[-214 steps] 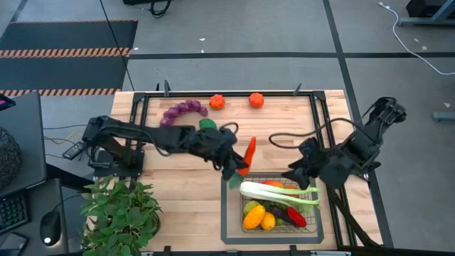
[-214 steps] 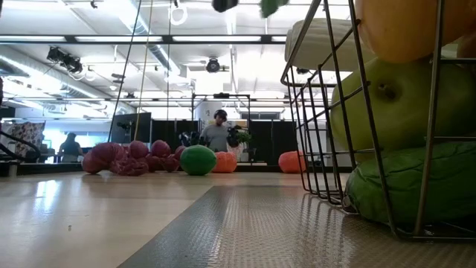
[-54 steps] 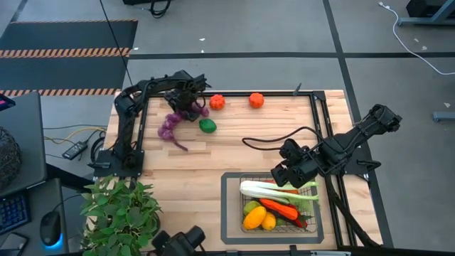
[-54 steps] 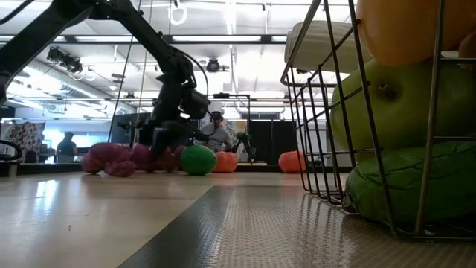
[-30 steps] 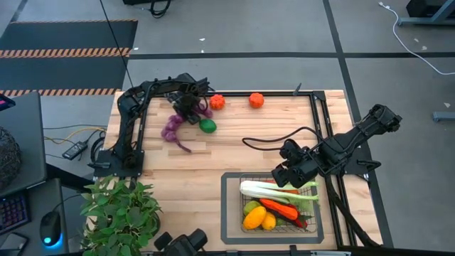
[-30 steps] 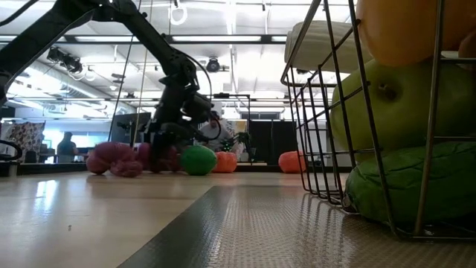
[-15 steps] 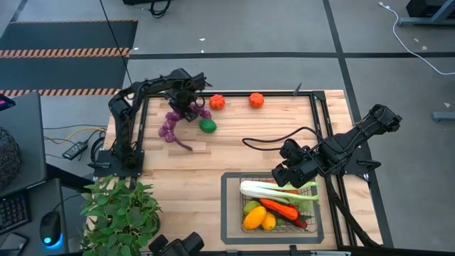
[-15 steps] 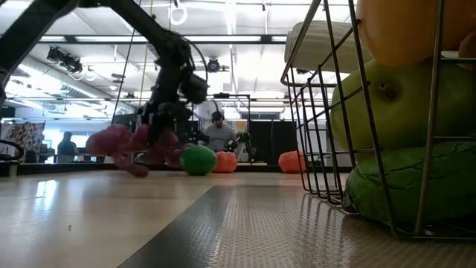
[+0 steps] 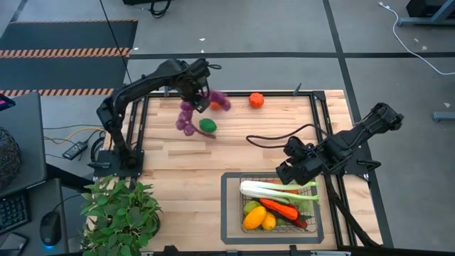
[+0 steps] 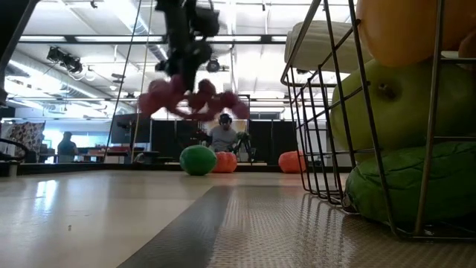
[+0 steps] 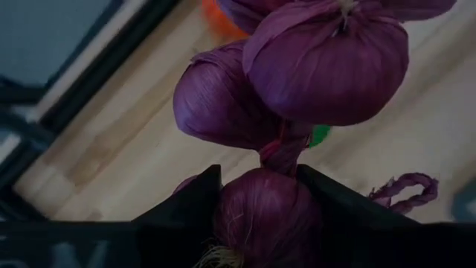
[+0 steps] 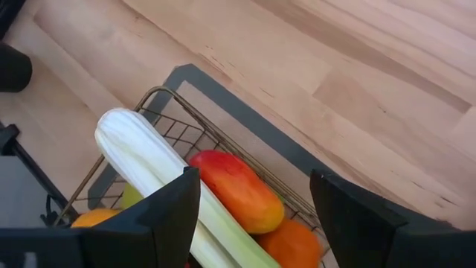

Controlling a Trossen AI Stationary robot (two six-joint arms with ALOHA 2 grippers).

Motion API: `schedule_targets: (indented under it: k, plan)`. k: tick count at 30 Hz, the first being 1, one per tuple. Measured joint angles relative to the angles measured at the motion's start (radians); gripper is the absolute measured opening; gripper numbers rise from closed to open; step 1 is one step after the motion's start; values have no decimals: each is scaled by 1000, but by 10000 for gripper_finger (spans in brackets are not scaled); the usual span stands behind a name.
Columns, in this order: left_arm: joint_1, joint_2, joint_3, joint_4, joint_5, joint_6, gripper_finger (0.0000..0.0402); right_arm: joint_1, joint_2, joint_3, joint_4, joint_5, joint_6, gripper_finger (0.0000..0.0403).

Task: Build produce basket
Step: Put the purple garlic into the wire basket

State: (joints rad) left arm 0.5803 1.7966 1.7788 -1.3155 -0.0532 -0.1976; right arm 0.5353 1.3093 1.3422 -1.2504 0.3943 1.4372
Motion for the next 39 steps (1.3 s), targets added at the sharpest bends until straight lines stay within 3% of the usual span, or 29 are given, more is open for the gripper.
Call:
schedule_targets:
  k: [11, 24, 30, 39]
  plan:
    - [-263, -5, 254, 42, 26, -182, 171, 6, -160, 0, -109, -15, 46, 254]
    - [-634, 9, 313, 297, 27, -203, 172, 22, -224, 0, -120, -89, 25, 253]
    - [-736, 62, 312, 441, -20, -264, 172, 127, -223, 0, -116, -114, 88, 253]
    - [-781, 122, 312, 544, -66, -240, 172, 367, -206, 0, -85, -11, 357, 253]
